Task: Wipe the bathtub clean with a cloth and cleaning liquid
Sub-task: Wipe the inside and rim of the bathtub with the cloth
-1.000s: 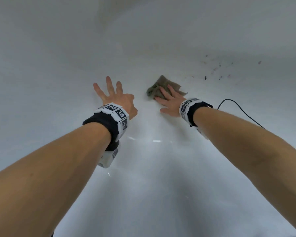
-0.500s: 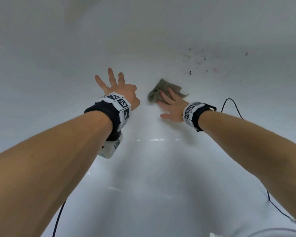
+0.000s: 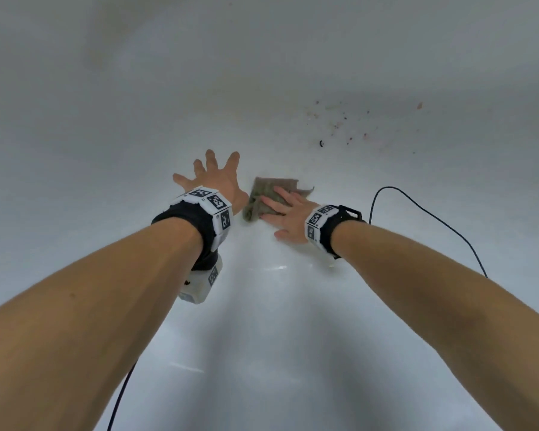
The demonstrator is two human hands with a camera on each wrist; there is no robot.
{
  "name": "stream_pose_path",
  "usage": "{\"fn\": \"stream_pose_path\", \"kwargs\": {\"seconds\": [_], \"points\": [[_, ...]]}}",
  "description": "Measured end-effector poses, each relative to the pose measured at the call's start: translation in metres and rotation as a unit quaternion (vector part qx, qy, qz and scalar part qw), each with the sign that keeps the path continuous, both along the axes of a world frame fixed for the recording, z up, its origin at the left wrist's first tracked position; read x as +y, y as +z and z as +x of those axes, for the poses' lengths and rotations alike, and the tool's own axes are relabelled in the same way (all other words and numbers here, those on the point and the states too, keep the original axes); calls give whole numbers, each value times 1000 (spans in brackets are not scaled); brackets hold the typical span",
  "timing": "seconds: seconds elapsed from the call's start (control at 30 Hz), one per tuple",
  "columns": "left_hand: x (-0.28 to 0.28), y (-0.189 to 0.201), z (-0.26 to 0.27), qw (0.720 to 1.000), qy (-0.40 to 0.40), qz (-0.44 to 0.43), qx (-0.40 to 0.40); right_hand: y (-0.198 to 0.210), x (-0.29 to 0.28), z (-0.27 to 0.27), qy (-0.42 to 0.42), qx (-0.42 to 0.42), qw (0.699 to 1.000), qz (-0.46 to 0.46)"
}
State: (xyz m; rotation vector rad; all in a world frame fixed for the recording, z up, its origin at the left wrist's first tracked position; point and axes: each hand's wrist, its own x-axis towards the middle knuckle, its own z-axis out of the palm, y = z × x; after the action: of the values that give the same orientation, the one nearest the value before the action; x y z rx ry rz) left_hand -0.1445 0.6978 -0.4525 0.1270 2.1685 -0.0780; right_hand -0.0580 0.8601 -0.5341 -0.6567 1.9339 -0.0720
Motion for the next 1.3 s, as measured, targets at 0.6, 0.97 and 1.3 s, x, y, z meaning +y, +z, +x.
{"fn": "stream_pose_path", "kwargs": {"seconds": [0.6,0.97,1.3], "points": [[21,-12,-2,1000,1,4,20,-12,92,-66,-319,79,941,82],[25,-7,13,1000,20,-1,1,-1,36,73,-53,-14,998,5],[49,-20,17,1000,0,-7,7,-24,113,-75,-194,58,975,96]]}}
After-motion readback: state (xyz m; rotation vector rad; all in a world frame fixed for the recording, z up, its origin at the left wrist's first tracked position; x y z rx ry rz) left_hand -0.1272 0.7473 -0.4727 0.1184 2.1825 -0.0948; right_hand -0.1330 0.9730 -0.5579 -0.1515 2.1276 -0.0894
